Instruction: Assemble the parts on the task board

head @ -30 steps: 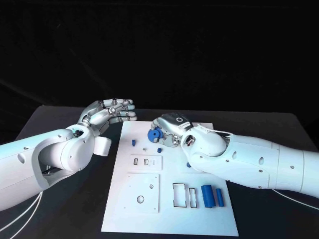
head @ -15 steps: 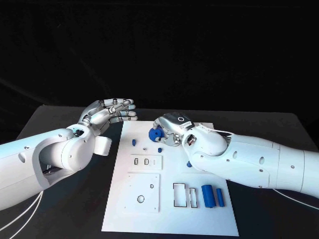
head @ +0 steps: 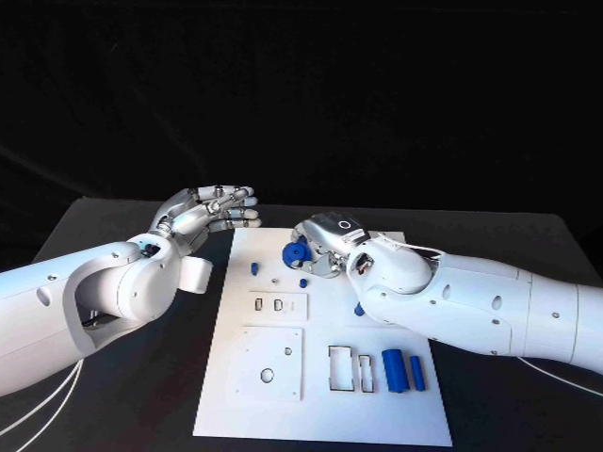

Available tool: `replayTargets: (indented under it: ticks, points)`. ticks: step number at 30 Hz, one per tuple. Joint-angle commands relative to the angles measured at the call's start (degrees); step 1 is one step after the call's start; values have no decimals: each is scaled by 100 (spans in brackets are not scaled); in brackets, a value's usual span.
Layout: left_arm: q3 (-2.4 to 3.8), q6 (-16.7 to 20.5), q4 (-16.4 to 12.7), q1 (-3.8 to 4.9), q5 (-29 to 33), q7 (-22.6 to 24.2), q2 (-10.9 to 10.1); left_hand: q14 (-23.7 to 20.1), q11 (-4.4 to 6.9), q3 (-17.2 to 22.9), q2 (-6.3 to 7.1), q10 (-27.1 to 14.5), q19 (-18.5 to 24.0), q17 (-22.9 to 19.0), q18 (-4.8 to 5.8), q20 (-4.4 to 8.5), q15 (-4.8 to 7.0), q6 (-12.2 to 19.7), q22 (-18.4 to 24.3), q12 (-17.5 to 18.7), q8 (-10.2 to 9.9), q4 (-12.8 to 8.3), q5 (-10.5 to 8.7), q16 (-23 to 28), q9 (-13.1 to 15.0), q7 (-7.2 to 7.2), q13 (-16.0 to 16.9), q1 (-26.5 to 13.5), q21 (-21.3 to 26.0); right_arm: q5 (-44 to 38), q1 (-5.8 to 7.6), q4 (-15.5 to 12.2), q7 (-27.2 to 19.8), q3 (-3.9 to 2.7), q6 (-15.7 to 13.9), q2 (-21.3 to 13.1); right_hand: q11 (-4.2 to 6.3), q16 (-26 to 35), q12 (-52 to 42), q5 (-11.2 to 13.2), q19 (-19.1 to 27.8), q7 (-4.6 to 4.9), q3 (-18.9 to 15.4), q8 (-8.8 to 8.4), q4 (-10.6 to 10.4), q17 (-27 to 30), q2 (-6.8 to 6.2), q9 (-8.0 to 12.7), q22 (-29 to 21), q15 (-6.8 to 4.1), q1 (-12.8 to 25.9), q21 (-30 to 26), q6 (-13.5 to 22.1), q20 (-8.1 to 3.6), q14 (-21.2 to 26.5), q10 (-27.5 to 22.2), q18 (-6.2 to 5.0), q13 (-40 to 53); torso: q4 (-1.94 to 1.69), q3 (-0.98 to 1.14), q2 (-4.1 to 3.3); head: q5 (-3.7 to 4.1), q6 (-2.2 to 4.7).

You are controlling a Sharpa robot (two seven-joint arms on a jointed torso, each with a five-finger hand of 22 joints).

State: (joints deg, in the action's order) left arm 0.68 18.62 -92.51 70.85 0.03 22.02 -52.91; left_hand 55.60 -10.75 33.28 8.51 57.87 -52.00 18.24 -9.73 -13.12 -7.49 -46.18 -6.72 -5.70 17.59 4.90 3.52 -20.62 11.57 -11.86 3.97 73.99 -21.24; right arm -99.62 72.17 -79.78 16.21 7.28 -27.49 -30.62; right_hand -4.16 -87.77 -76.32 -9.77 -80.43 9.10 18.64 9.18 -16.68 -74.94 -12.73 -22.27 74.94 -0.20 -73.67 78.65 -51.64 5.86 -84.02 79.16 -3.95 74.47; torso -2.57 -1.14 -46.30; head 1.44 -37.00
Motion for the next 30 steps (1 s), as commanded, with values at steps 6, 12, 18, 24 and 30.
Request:
replayTargets:
  ticks: [6,12,18,24,30]
  points:
    - [4,-107,36,6,10,35,15,-31,-3,-46,-35,-44,6,15,-68,-28,-17,57,9,36,-25,-6,-18,29,3,-233,7,18,30,169,2,-12,-23,-1,259,-61,26,-30,-20,-1,-11,-50,-227,13,-9,-1067,286,5,159,9,499,-25,-153,25,-494,44,27,73,0,0,0,8,-14]
    - [4,-110,50,6,10,40,24,-32,-8,-51,-45,-49,7,21,-67,-31,-21,61,11,42,-29,12,-18,34,3,-240,7,-2,31,338,3,25,-11,0,414,-83,43,-33,-54,0,-22,-67,-152,32,-3,-1074,425,7,177,-6,532,-18,-208,11,-496,77,31,115,4,-3,1,33,-2]
    - [4,-110,51,6,10,41,22,-32,-10,-53,-51,-50,8,23,-67,-31,-22,63,12,44,-30,20,-17,35,4,-241,8,-9,31,416,3,51,10,0,464,-109,45,-38,-65,0,-31,-68,-141,32,-2,-1086,439,8,190,-7,534,-7,-211,10,-499,87,34,127,-4,1,0,40,3]
    - [4,-112,44,6,10,44,17,-32,-11,-54,-58,-52,9,27,-67,-33,-23,65,13,47,-31,30,-16,38,4,-242,8,-17,32,436,3,18,32,0,440,-163,46,-41,-76,-1,-36,-69,-126,32,5,-1091,453,9,198,-9,528,-1,-212,8,-501,95,36,139,0,3,-3,26,-15]
    - [4,-108,38,6,10,44,6,-32,-11,-54,-58,-52,9,27,-67,-33,-23,65,13,47,-31,30,-16,38,4,-242,8,-17,32,439,2,-35,48,0,378,-247,48,-39,-74,-1,-34,-70,-108,30,12,-1086,463,11,194,-11,514,-6,-212,6,-499,94,34,138,2,2,5,13,-22]
